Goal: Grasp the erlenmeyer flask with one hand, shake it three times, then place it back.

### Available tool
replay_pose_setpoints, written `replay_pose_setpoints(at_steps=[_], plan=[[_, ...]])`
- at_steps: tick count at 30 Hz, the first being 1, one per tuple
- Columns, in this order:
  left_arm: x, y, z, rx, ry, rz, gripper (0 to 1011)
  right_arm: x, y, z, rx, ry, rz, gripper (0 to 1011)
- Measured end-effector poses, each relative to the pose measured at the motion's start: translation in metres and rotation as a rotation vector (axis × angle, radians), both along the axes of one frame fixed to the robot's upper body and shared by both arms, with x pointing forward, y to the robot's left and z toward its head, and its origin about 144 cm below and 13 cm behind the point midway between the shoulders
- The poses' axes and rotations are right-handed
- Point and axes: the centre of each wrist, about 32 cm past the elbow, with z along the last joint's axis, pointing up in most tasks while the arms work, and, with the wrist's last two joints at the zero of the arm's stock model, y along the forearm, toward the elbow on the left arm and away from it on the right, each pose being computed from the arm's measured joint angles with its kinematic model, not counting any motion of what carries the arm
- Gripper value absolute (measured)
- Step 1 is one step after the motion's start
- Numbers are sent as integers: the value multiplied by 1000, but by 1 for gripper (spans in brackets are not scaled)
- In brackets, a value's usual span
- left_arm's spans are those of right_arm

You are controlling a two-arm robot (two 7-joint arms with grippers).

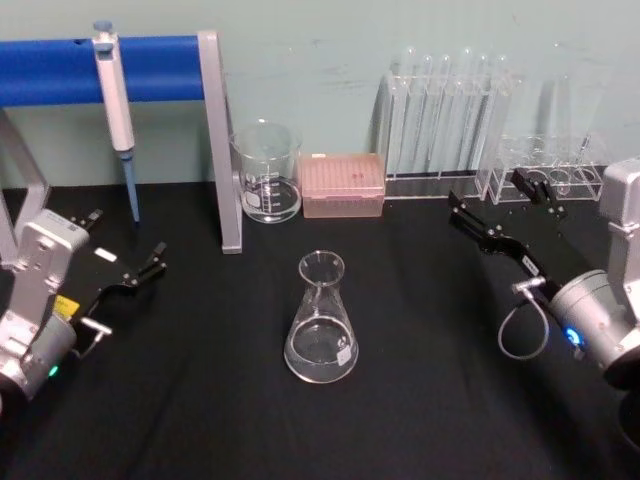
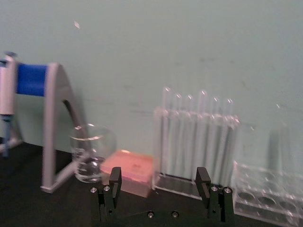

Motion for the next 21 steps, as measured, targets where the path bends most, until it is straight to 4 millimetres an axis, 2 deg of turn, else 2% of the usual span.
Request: replay_pose_setpoints(at_steps=[11,21], plan=[[0,0,0,0,0,0,1001,10,11,-28,9,117,-103,1002],[0,0,0,0,0,0,1001,13,11,-39,8,188,-102,1003]])
